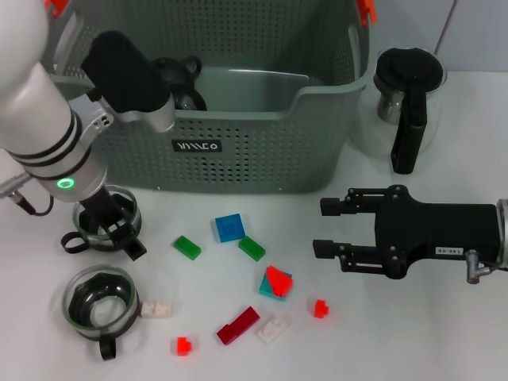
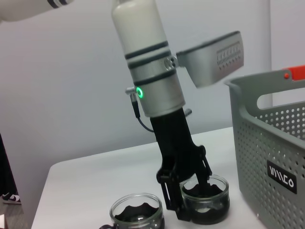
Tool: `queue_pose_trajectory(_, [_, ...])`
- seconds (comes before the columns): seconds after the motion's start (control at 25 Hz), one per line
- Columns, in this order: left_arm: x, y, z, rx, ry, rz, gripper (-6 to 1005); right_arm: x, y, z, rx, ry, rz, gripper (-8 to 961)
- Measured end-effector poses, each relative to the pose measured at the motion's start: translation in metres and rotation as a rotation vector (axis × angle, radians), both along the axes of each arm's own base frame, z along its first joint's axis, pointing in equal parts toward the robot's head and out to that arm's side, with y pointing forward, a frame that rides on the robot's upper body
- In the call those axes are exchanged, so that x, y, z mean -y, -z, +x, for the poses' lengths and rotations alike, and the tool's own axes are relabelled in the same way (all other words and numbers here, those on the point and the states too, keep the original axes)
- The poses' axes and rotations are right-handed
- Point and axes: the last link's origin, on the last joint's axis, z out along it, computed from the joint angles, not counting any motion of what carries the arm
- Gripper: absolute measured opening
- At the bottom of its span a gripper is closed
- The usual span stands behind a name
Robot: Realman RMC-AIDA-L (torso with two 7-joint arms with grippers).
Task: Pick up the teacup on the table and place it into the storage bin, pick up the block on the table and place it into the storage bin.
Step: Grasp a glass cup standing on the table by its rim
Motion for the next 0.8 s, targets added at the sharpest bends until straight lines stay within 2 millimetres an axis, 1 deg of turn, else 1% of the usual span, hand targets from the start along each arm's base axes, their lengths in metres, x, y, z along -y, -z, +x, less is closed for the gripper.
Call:
queue_pose_trajectory(0.16, [-0.002, 0.008, -0.004, -0.007, 0.007, 0.002, 781, 0.001, 0.000, 0.000, -0.004, -0.001, -0.002, 646])
queue_pose_trajectory(0.52, [-0.002, 0.016, -0.005, -0.051, 0.008, 0.013, 741, 0.002, 0.000, 0.000, -0.008, -0.004, -0.007, 644])
queue_pose_trajectory(0.72, [-0.004, 0.018, -0.009, -0.070, 0.000, 0.022, 545, 0.002, 0.000, 0.000, -0.008, -0.003, -0.008, 644])
queue_pose_trajectory(0.8, [-0.005, 0.019, -0.008, -0.068, 0.003, 0.028, 386, 0.003, -0.001, 0.000, -0.009, -0.003, -0.009, 644])
